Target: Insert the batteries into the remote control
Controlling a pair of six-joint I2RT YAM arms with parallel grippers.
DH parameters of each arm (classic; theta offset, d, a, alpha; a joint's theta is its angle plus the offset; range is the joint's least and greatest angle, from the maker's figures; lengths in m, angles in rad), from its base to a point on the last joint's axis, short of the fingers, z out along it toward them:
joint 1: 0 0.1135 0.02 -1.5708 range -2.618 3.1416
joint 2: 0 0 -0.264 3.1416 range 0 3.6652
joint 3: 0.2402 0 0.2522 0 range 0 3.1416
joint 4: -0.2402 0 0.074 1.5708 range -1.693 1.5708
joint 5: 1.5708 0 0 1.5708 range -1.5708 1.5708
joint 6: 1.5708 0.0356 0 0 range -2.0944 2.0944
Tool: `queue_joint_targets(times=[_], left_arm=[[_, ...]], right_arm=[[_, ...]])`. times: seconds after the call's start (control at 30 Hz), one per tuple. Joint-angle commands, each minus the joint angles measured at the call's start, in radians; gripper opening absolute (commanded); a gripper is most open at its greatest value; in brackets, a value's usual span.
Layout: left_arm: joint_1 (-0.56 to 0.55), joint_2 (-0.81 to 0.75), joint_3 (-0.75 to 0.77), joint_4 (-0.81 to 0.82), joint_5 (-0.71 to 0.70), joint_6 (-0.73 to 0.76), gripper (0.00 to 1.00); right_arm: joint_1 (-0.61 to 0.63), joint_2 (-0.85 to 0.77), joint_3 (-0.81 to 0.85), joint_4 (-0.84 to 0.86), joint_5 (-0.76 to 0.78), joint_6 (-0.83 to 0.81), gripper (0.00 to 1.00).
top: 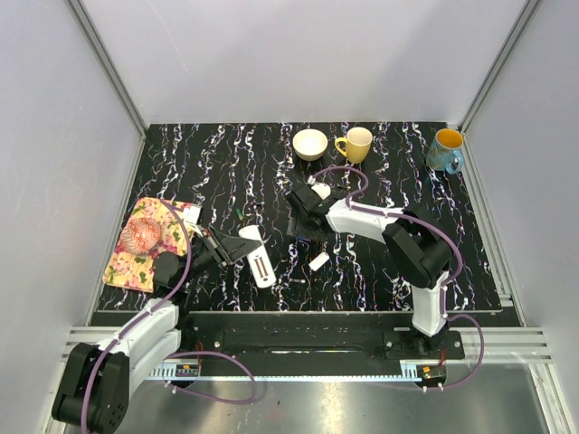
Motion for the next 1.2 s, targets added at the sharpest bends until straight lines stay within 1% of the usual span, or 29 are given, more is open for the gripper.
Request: queue_joint_targets(times=[0.0, 0.17, 0.3, 0.47, 0.9, 1.07, 1.17], left_arm=[[0.005, -0.017, -0.002, 0.044, -0.01, 0.017, 0.0], [0.005, -0.023, -0.003, 0.024, -0.015, 0.017, 0.0], [0.005, -0.026, -0.004, -0.005, -0.024, 0.025, 0.0], [0.005, -0.024, -0.01, -0.015, -0.044, 0.022, 0.0], [0.003, -0.024, -0.015, -0.009, -0.035, 0.019, 0.0], [0.005, -0.03, -0.019, -0.007, -0.035, 0.017, 0.0], [0.005, -0.033, -0.021, -0.009, -0.035, 0.017, 0.0]], right_arm=[[0.02, 0.035, 0.051, -0.051, 0.032, 0.017, 0.69], [0.023, 0.066, 0.091, -0.127, 0.061, 0.033, 0.68], [0.025, 0.073, 0.082, -0.156, 0.086, 0.09, 0.67], [0.025, 0.08, 0.07, -0.186, 0.088, 0.17, 0.7], [0.06, 0.129, 0.127, -0.272, 0.12, 0.178, 0.69], [0.066, 0.142, 0.127, -0.277, 0.12, 0.184, 0.66], [0.068, 0.149, 0.128, -0.277, 0.118, 0.182, 0.62]])
